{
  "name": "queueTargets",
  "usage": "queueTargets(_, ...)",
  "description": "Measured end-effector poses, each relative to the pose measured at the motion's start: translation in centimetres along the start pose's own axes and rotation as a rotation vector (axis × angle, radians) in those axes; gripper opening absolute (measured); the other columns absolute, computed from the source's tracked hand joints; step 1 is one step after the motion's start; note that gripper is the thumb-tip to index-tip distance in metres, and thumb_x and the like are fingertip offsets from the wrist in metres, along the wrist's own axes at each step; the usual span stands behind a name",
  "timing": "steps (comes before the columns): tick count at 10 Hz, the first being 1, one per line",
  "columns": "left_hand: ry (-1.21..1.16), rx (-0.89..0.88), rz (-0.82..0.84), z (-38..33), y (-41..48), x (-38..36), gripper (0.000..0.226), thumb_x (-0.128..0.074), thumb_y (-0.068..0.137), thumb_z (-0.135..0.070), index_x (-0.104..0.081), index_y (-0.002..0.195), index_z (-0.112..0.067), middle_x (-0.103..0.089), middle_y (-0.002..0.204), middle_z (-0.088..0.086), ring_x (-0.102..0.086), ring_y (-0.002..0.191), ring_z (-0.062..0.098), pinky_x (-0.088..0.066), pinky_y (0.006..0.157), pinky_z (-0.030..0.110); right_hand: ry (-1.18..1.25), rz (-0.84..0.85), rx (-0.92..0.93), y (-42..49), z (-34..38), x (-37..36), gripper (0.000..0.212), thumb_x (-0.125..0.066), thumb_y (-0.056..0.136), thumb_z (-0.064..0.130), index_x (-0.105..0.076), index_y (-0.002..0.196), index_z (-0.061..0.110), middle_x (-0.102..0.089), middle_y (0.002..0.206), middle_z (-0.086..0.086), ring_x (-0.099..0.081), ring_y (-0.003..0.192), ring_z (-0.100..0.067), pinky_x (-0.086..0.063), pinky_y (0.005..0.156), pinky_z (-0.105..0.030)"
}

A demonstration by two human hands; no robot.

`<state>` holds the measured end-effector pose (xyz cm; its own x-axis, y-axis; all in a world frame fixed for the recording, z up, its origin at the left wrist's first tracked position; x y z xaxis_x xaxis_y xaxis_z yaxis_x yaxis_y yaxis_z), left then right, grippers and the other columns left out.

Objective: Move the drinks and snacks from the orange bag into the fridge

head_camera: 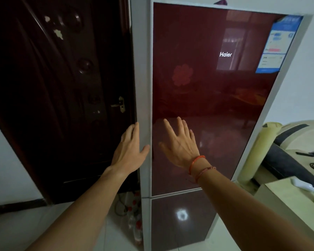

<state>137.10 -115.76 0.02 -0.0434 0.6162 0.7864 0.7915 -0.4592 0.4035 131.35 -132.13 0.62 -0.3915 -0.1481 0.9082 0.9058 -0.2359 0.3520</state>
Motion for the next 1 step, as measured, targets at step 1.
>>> queueTargets(1, 0.129, 0.02, -0.036, -0.35, -1.26, 1.86, 0.076, -0.052, 0.095, -0.047, -0.017, 0.155, -0.017, -0.016, 0.159, 0.007, -0.024, 0.143, 0.029, -0.044, 0.103, 0.041, 0.024, 0.004, -0.023, -1.51, 0.34, 1.45, 0.079, -0.049, 0.096, 0.055, -0.008, 0.16, 0.033, -0.004, 0.167, -0.019, -0.004, 0.154, -0.037, -0.019, 0.121, -0.059)
Point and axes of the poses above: each hand's wrist, its own y-axis towards the middle knuckle, its own x-axis out of the back of the hand, z = x × y, the point moved 5 cm from there along y, towards the middle knuckle
